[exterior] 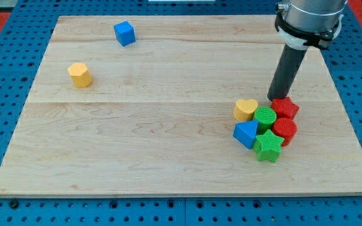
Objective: Move the red star into the green circle
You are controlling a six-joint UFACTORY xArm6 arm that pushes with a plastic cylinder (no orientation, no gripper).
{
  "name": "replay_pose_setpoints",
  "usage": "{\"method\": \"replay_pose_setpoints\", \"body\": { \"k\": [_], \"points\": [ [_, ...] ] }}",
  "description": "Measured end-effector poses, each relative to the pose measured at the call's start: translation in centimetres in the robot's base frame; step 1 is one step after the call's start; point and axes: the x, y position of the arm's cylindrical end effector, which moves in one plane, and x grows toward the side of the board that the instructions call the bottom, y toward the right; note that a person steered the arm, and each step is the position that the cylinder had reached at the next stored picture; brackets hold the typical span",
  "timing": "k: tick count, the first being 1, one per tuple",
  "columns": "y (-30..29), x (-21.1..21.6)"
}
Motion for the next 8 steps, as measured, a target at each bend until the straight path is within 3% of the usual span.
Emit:
{"method": "replay_pose_setpoints", "body": {
  "k": [2,3,8],
  "points": [
    [3.7,0.4],
    [3.7,2.8],
    [0.4,4.0]
  ]
}}
